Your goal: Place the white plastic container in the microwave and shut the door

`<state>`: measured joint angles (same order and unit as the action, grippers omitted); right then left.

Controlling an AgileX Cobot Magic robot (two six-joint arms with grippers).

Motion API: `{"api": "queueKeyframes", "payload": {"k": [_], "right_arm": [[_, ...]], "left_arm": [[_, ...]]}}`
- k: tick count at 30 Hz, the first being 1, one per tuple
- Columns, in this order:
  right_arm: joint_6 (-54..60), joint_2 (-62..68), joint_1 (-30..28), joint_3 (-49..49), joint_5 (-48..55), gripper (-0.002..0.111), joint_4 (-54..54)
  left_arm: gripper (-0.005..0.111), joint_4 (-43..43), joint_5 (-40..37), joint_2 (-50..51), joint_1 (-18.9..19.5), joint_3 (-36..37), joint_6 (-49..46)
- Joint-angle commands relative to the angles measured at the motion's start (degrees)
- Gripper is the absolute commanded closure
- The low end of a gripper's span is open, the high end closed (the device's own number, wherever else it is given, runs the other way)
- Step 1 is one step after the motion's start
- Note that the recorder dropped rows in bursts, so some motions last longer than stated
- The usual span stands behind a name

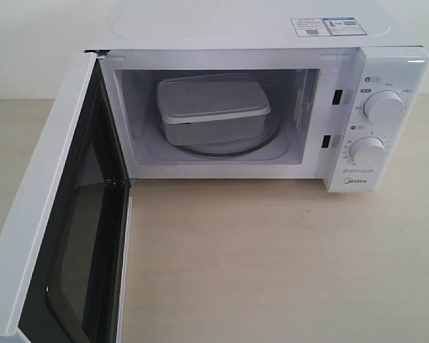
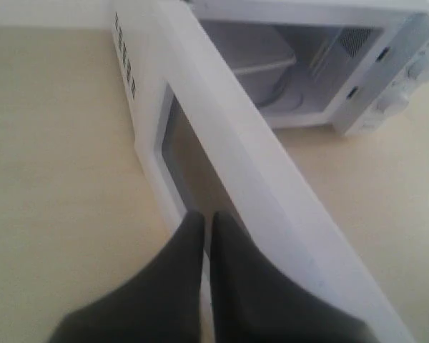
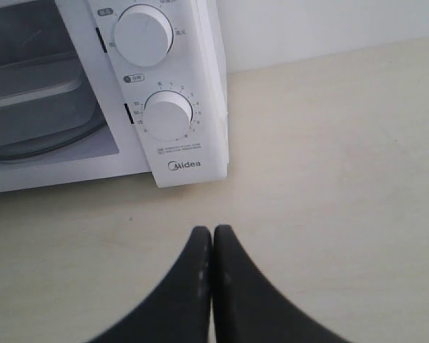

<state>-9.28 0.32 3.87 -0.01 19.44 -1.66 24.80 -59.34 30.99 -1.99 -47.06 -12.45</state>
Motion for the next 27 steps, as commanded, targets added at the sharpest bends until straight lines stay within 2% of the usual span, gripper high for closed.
{"api": "queueKeyframes", "payload": {"k": [1, 4, 7, 13, 17, 27], "right_arm": [[0.17, -0.32, -0.39, 0.01, -0.01, 0.108, 0.34], [0.17, -0.32, -0.39, 0.01, -0.01, 0.108, 0.34], [0.17, -0.32, -0.39, 0.01, -0.01, 0.108, 0.34], [0.17, -0.32, -0.39, 0.01, 0.13, 0.108, 0.58], [0.17, -0.32, -0.39, 0.01, 0.52, 0.108, 0.72], [0.17, -0.32, -0.39, 0.01, 0.52, 0.108, 0.72]], "left_arm": [[0.102, -0.22, -5.69, 6.58, 0.1, -0.93, -6.85], [0.102, -0.11, -9.83, 10.86, 0.1, -0.82, -15.45], [0.102, 1.87, -10.33, 14.47, 0.1, -0.82, -19.04], [0.102, 14.79, -8.41, 19.82, 0.1, -0.82, -32.23], [0.102, 19.75, -8.14, 23.11, 0.1, -0.82, -36.03], [0.102, 19.11, -10.63, 25.0, -0.43, -0.82, -39.09]]}}
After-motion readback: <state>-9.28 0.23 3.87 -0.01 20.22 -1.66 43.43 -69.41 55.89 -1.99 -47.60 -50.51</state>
